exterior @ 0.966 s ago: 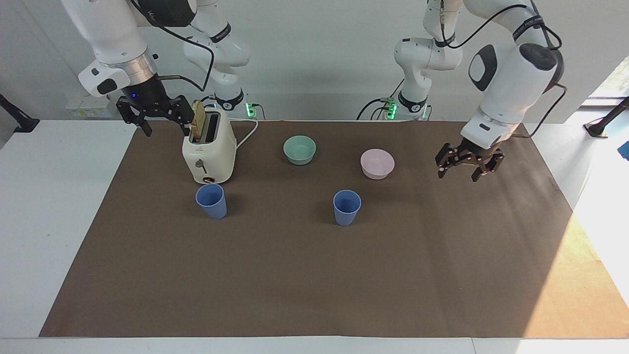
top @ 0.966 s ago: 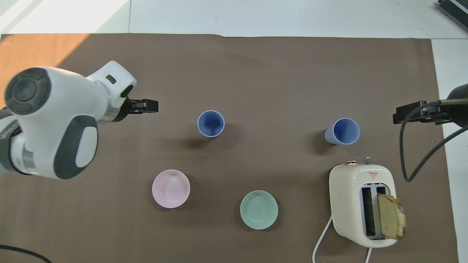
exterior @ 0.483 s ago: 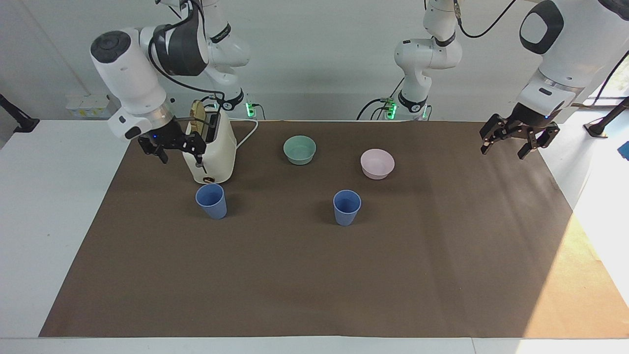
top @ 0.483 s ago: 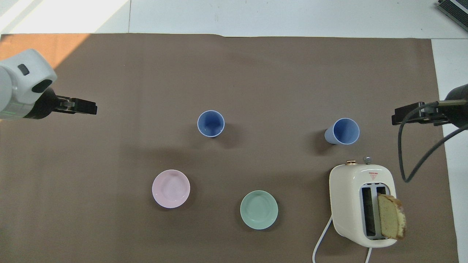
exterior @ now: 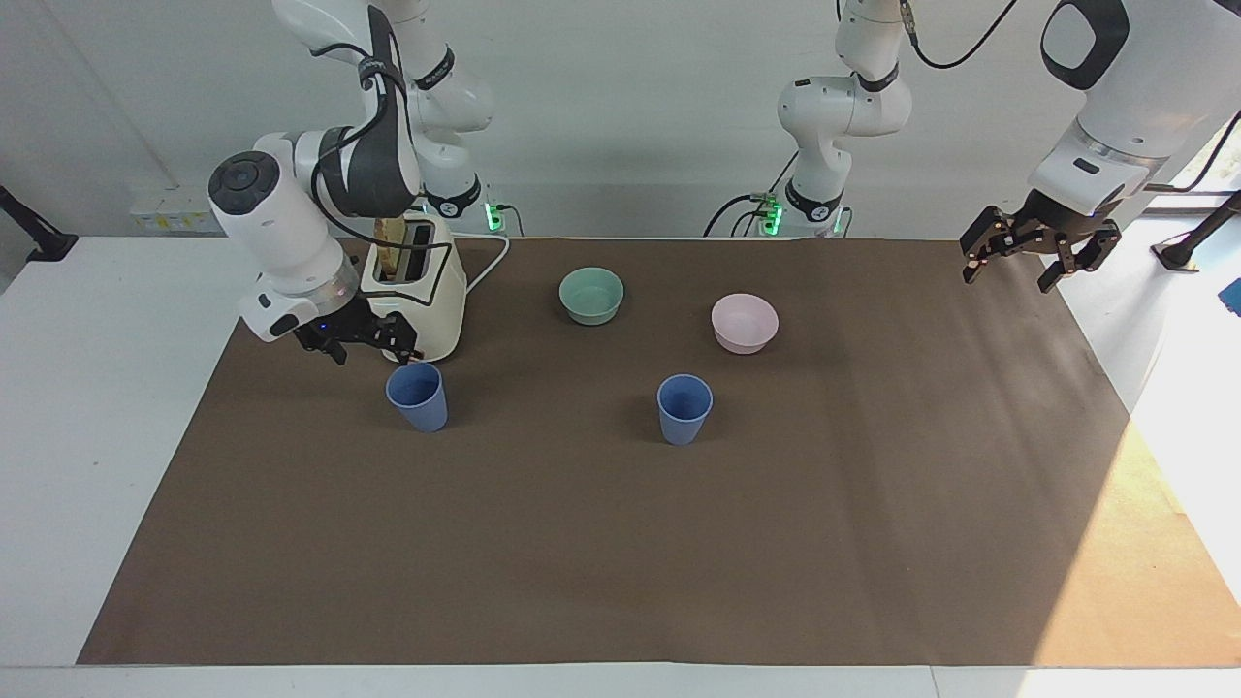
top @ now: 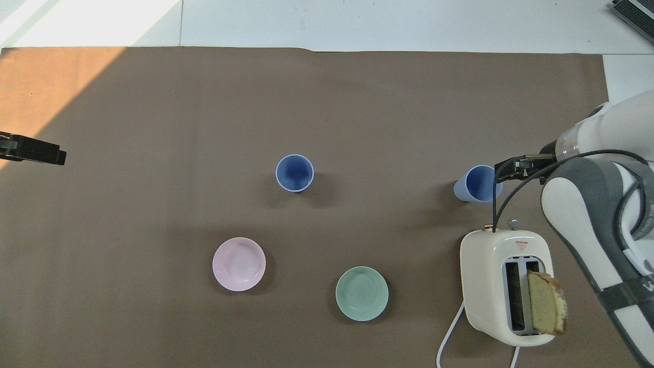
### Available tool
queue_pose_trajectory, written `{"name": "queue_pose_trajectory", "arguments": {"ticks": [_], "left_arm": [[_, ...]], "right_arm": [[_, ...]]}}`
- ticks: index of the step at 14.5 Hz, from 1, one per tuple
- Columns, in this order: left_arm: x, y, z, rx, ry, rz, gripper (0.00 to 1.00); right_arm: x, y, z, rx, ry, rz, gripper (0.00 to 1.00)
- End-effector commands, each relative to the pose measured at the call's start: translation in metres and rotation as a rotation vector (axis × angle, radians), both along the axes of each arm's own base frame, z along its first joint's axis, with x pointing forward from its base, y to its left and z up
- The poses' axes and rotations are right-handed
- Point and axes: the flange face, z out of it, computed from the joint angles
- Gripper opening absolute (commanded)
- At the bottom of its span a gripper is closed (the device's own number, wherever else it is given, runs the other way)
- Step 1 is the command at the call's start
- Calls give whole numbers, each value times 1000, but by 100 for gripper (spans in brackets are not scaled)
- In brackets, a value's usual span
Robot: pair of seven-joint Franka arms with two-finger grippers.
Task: Stack blue cups with both arms
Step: 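Grasp the blue cup near the toaster with the right gripper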
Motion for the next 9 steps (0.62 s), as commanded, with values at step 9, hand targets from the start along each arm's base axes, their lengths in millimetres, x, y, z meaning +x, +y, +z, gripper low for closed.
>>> {"name": "queue_pose_trajectory", "arguments": {"ticks": [9], "left_arm": [[-2,4,6,13,12,-7,100]], "right_arm": [[4,-18,-69,-8,-22,-21,100]]}}
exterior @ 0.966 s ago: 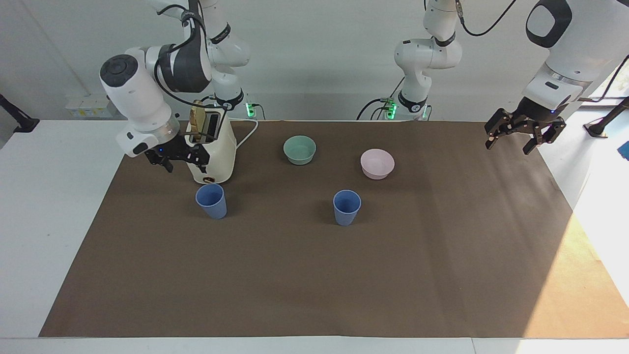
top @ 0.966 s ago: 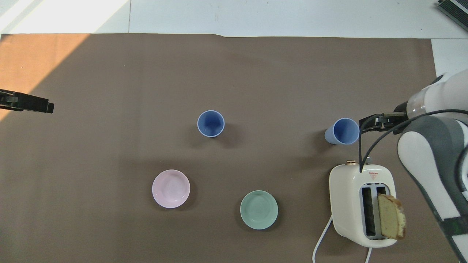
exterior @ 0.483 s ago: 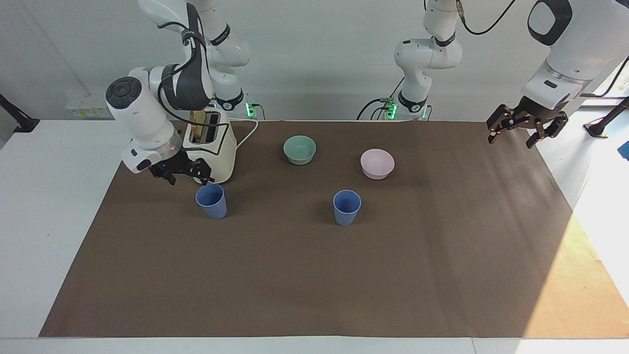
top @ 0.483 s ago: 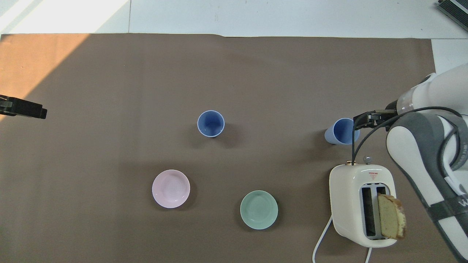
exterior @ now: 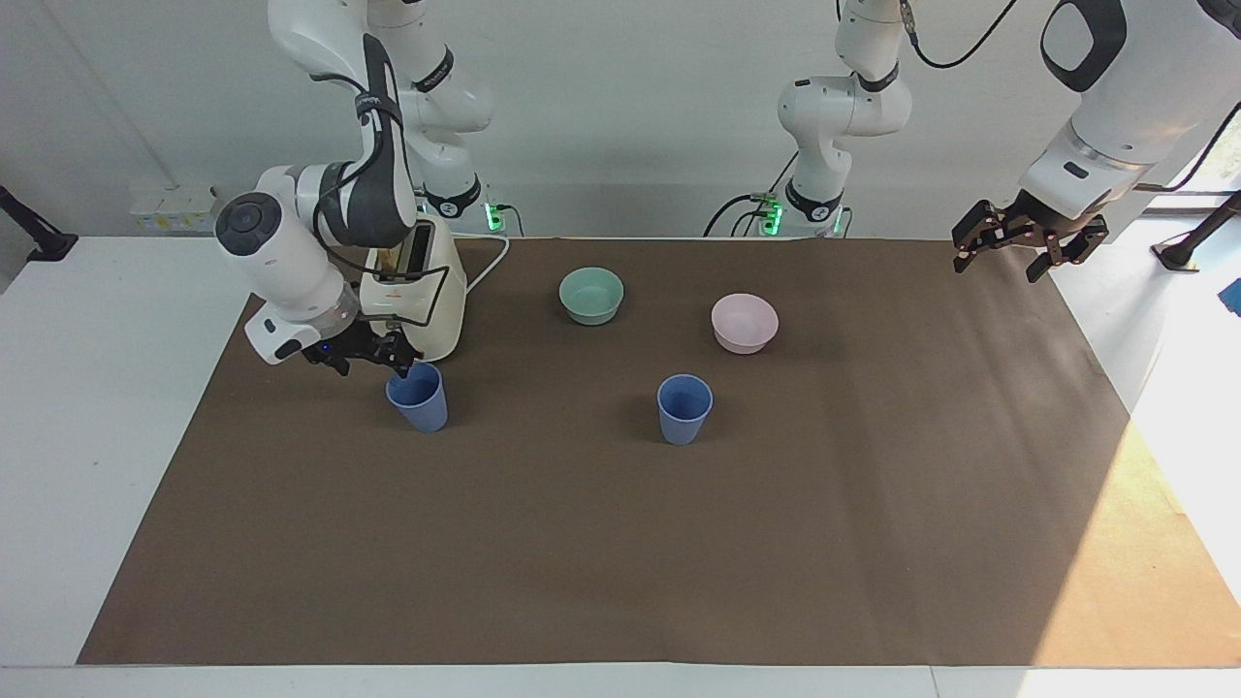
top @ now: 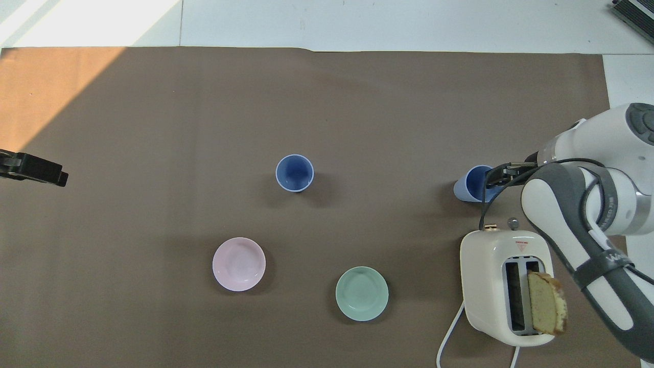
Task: Stack blue cups with both arms
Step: 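Grasp the blue cup near the toaster with the right gripper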
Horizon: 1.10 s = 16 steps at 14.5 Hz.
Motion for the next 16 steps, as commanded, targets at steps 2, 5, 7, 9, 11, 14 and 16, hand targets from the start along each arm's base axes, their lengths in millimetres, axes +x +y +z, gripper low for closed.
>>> {"name": "queue_pose_trajectory", "arguments": {"ticks": [2,5,7,9,11,14,16], "left_arm": [[-1,3,7,13,-2,-7,100],[1,1,6,10,-16,-10,100],[2,2,6,10,-22,-10,100],[2,3,6,10,-22,-8,100],[2,3,7,10,-24,-8,100],[2,3,6,10,-22,-10,100],[2,2,6,10,-22,-10,100]], "right_arm": [[5,-9,-9,-17,-50,27,100],[6,-1,-9,-17,-53,33,100],[6,1,-9,-18,-51,12,100],[5,1,-10,-19,-43,3,100],[6,0,-9,-18,-52,1,100],[7,1,-9,-18,-56,7,100],[9,1,-8,-19,-62,9,100]]}}
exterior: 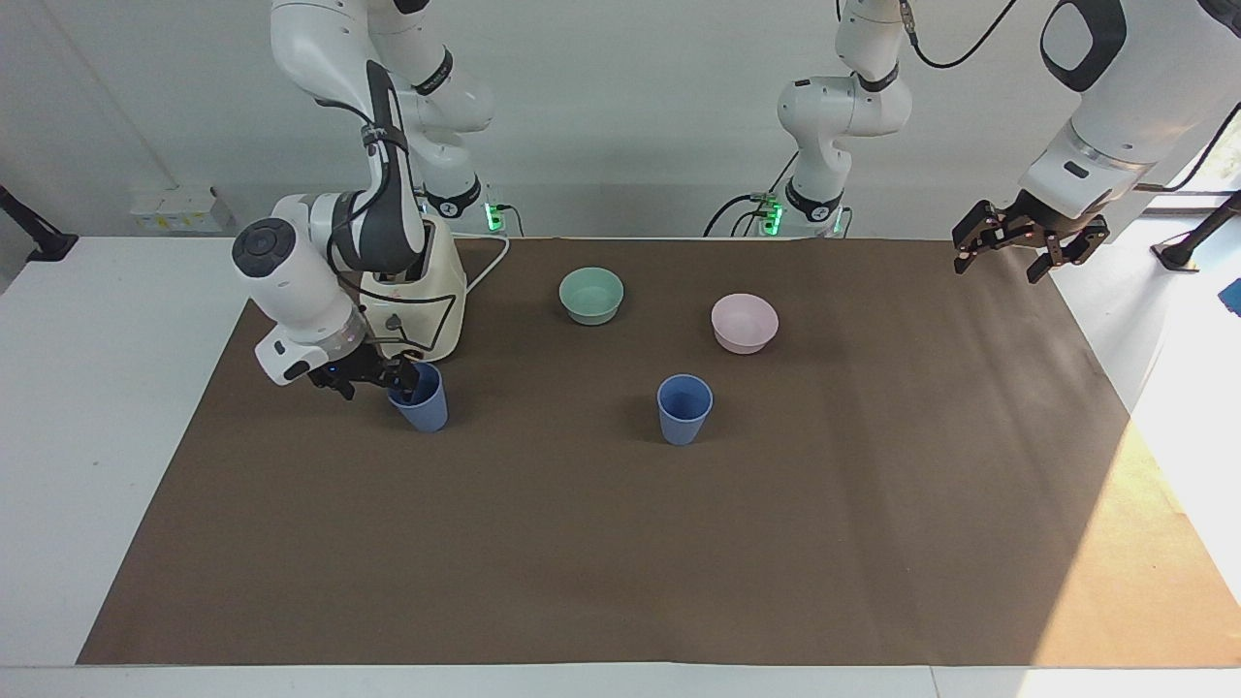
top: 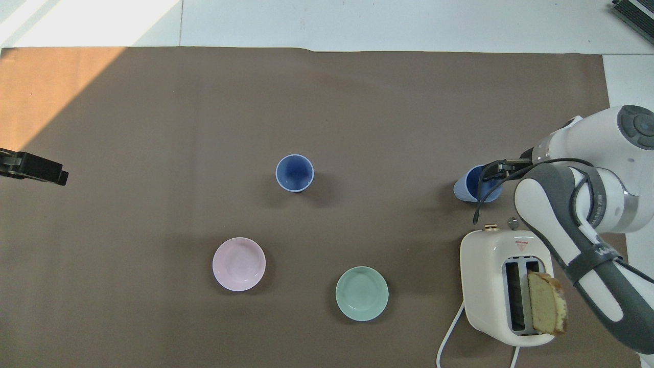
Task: Stack blue cups with both arms
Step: 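Grasp the blue cup near the toaster with the right gripper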
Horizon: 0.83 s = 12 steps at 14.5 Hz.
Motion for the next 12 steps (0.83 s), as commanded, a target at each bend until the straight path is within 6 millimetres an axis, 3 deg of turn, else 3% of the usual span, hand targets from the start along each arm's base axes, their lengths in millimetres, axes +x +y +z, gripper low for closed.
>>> {"name": "queue_pose_trajectory", "arguments": {"ticks": [1,8,9,10,11,12], "left_arm": [[1,4,5,10,-15,-7,100],[1,3,6,10,-15,-9,100],[1,4,6,10,-15,-7,100],[1,4,7,10,-17,-9,100],[1,4,6,10,-15,-9,100],[1,4,6,10,-15,-7,100]], "right_arm": [[2,0,-1,-16,-19,2,100],[1,0,-1,-17,-19,-13,100],[0,-1,-2,-18,-15,-36,60],[1,-3,-1,-17,-16,-52,29],[2,-4,0,-16,-18,-58,25],[1,-1,-1,-17,-14,-57,12]]}}
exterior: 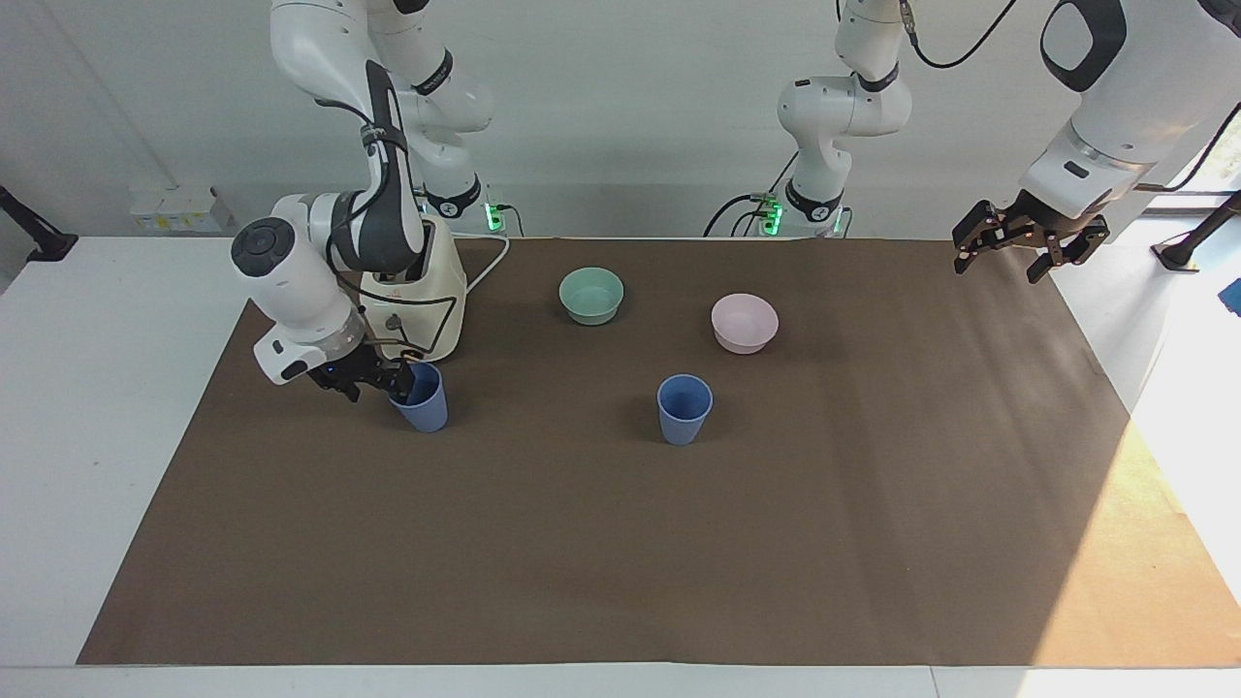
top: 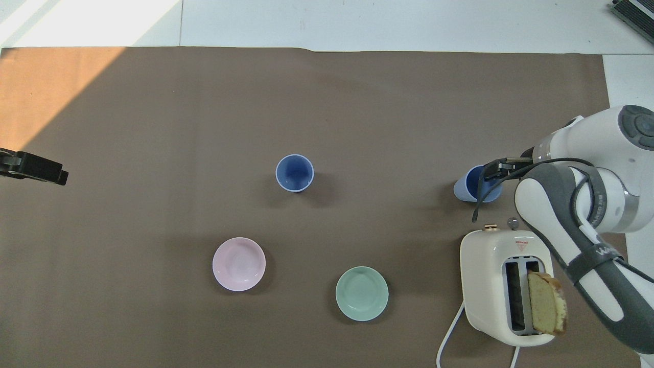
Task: Stack blue cups with both arms
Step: 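Grasp the blue cup near the toaster with the right gripper, then lift the blue cup and carry it over the other cup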
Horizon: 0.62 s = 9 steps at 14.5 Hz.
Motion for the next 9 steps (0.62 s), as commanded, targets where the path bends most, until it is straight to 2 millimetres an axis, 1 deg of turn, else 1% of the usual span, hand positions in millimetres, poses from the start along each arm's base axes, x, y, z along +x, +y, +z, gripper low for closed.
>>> {"name": "queue_pose_trajectory", "arguments": {"ticks": [1,3,4,5,9], "left_arm": [[1,4,6,10,-15,-6,100],[2,4,7,16,-19,-4,100],[2,4,7,16,-19,-4,100],[2,3,8,16,-21,-6,100],[2,3,7,16,-19,-4,100]], "right_arm": [[1,0,-1,-14,-8,-22,0],[-3,2,5,-13,2,-41,0],[-2,-2,5,-8,-2,-50,0],[1,3,7,-8,-7,-45,0],[4,3,9,-6,-11,-45,0]]}}
